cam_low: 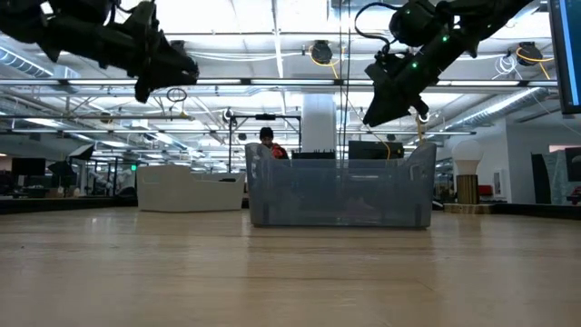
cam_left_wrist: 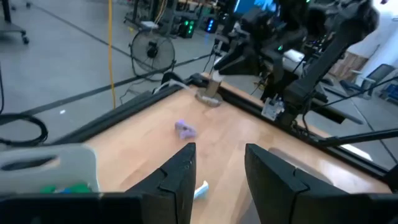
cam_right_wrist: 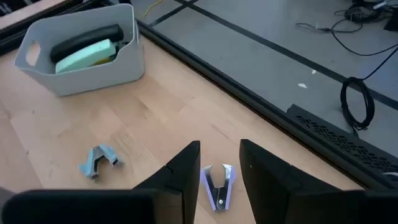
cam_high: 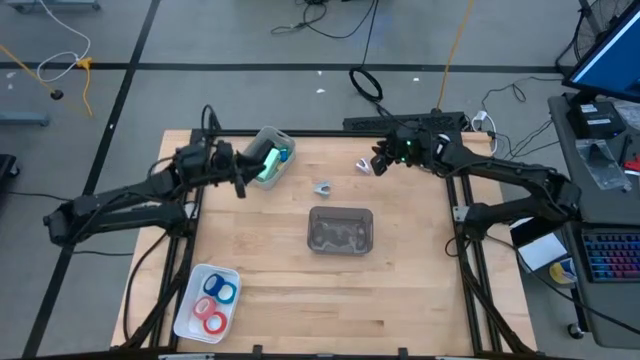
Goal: Pick and place Stapler, Stapler remover, tape
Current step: Put the purple staple remover into the black bin
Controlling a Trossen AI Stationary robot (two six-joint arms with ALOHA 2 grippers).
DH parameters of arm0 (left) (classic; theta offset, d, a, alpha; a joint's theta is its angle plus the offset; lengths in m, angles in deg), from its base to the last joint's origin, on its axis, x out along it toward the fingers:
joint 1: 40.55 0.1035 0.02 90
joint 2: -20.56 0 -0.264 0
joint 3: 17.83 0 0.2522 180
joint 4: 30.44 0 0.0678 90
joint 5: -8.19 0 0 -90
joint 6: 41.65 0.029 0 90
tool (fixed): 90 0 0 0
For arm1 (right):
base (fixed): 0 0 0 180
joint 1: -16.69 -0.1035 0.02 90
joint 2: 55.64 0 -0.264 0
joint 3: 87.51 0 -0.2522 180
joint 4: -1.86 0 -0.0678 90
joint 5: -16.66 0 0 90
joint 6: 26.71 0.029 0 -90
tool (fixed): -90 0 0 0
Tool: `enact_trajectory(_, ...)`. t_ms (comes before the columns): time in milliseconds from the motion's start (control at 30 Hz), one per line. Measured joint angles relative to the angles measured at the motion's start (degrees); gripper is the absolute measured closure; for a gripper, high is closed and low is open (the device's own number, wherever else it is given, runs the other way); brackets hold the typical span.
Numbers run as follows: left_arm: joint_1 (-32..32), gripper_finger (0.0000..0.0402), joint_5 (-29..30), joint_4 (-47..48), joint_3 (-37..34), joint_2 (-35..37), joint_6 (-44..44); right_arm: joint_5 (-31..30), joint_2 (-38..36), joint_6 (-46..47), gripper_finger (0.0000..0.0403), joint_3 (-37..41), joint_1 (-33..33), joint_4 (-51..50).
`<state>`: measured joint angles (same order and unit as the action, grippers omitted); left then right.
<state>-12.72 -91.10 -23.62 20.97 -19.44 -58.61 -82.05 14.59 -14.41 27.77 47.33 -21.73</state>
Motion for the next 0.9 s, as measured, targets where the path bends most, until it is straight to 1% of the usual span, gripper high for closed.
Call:
enact_trajectory(167,-2.7,0.0266,5.0,-0.7,-2.8,0.8,0.1,1.6,3.2,-0.7,0.0305,0.0,-0.6,-0.5)
enact_trajectory(300,-3.3,0.0266,6.3,-0.6,-3.1,0.7,0.0,2.3,7.4,1.9,0.0315,0.0,-0.1,-1.2)
enact_trajectory(367,-3.5,0.0265,6.4,-0.7,-3.1,0.7,0.2,4.4,9.5,3.1,0.0318,0.0,0.7,-1.2)
enact_trajectory(467,-3.5,0.0265,6.4,-0.7,-3.1,0.7,0.2,9.3,11.5,5.6,0.0317,0.0,2.5,-1.1)
enact_trajectory(533,-3.5,0.0265,6.4,-0.5,-3.1,0.7,0.2,12.4,12.7,7.1,0.0310,0.0,3.8,-1.0)
enact_trajectory(600,-3.4,0.0265,6.4,-0.5,-3.1,0.7,0.3,14.2,13.5,8.1,0.0299,0.0,4.8,-0.7)
enact_trajectory(800,-3.4,0.0265,6.4,-0.3,-3.1,0.6,0.3,15.2,14.1,9.1,0.0256,0.0,6.6,4.8)
enact_trajectory(833,-3.4,0.0265,6.4,-0.3,-3.1,0.6,0.3,16.3,14.1,9.0,0.0249,-0.1,6.9,5.8)
enact_trajectory(900,-3.4,0.0265,6.4,-0.3,-3.1,0.6,0.3,18.3,14.1,8.4,0.0236,-1.4,7.6,3.8)
